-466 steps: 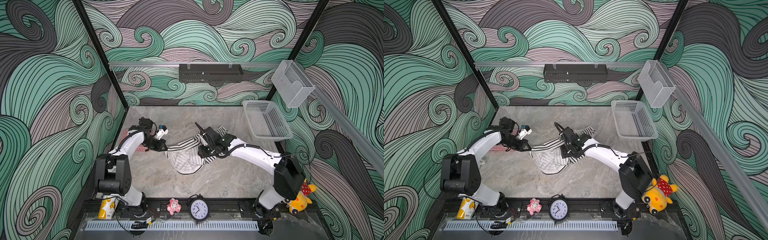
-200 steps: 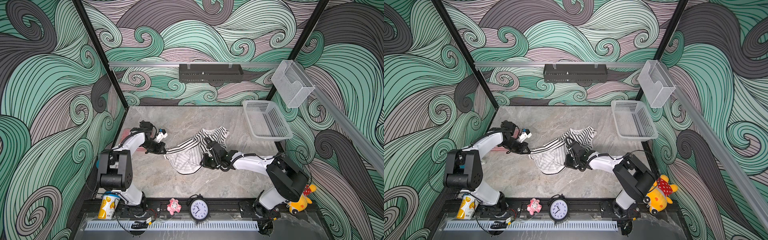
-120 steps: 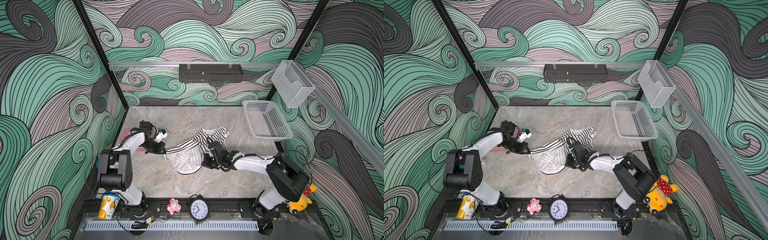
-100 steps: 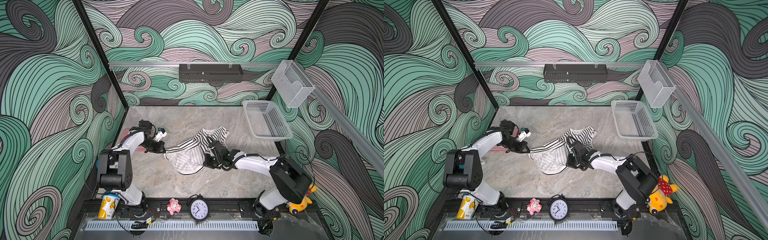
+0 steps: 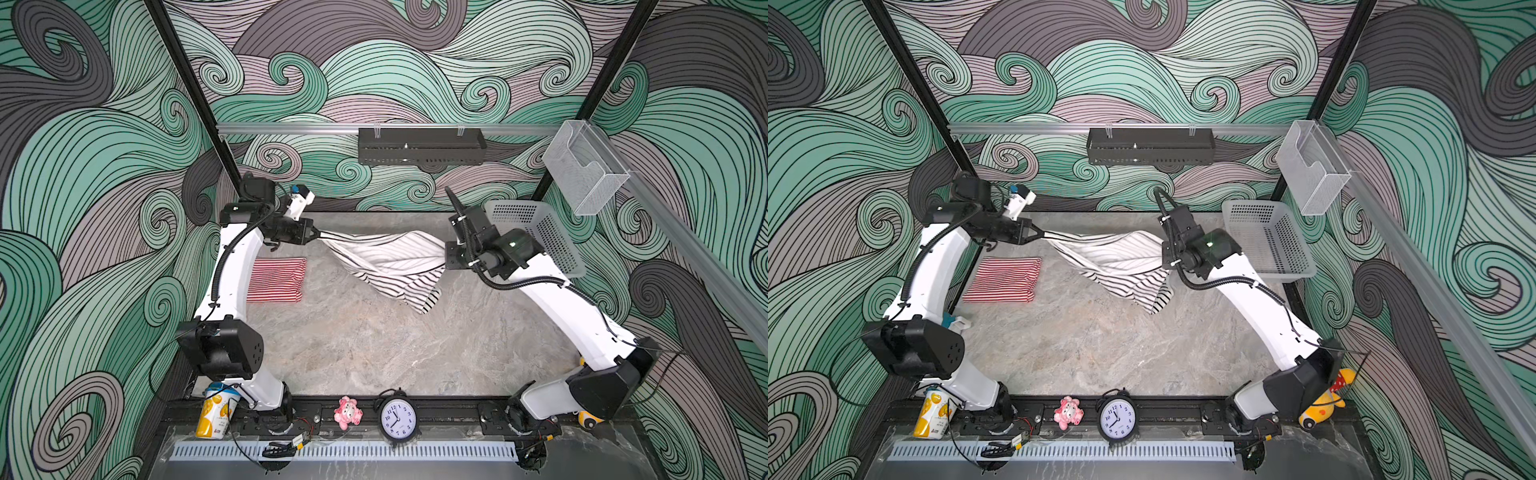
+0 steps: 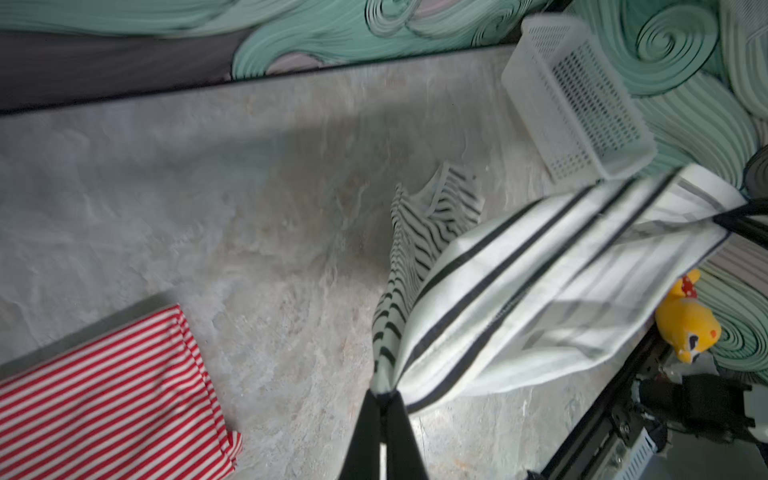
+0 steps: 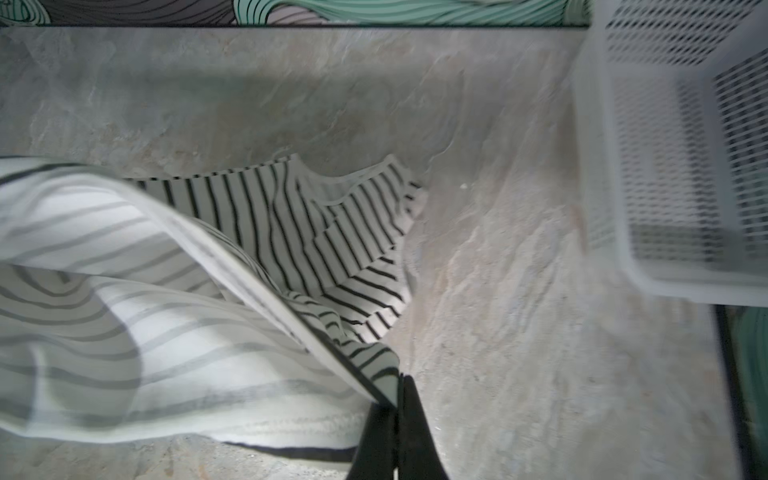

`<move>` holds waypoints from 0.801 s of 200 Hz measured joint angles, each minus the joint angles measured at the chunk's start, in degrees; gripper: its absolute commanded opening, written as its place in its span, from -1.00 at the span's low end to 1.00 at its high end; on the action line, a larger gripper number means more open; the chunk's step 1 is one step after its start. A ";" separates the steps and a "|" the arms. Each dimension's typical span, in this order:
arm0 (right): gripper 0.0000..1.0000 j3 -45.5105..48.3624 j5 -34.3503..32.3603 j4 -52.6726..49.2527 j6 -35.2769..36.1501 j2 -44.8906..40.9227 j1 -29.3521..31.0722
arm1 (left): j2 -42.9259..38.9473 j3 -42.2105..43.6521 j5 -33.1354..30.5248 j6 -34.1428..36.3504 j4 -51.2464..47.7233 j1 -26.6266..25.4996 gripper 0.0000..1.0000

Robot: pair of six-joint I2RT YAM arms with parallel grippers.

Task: Fold and stack the tank tops
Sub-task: 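Lift the striped garment with both grippers and stretch it farther from the robot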

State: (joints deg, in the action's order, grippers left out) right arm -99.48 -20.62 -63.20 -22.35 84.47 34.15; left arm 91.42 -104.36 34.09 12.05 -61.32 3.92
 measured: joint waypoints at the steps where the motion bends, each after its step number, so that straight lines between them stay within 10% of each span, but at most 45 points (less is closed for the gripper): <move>1: -1.00 -0.39 -0.22 -0.28 0.13 0.00 0.00 | -0.15 -0.07 0.04 -0.11 0.04 0.09 -1.00; 61: -1.00 -15.04 -9.51 -13.62 2.99 -2.71 0.70 | -18.29 -0.50 1.64 -8.24 3.48 5.16 -1.00; 160: -1.00 -23.45 5.40 -13.86 0.57 -20.50 0.96 | -27.39 -10.01 5.90 -10.93 -0.13 7.17 -1.00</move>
State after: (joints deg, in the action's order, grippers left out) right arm -122.93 -15.22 -77.06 -21.78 63.96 35.11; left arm 64.03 -114.37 39.99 1.13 -61.45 11.09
